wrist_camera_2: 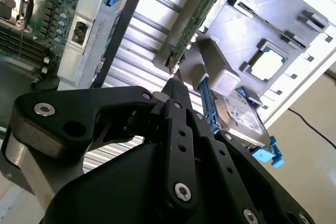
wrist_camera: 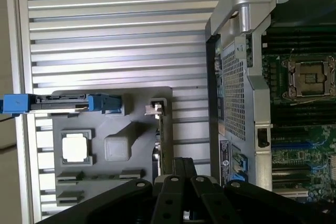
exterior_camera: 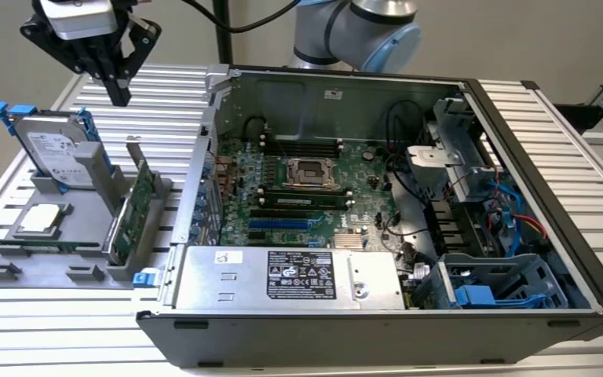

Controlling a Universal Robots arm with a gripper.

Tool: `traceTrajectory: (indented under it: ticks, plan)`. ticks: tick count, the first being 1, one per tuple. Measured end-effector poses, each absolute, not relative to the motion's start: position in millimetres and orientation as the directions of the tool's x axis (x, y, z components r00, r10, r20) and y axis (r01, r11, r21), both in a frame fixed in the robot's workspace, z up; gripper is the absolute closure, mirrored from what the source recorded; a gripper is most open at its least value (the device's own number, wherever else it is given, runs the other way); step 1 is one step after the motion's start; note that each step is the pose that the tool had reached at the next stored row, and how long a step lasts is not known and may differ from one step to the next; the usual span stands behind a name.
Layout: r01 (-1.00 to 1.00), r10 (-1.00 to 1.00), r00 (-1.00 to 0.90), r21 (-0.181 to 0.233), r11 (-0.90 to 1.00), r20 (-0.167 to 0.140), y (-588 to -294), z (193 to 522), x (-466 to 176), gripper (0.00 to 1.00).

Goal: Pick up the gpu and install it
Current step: 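Reach for the gpu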

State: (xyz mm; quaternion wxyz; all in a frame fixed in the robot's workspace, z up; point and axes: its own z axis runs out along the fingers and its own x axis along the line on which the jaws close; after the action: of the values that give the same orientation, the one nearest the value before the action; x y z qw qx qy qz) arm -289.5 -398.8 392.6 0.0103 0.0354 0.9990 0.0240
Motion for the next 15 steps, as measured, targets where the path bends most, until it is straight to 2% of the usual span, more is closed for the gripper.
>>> traceTrajectory:
  ticks: [15]
  plan:
    - [0.070, 0.071, -0.997, 0.049, 0.996, -0.019, -399, 393, -308, 1.00]
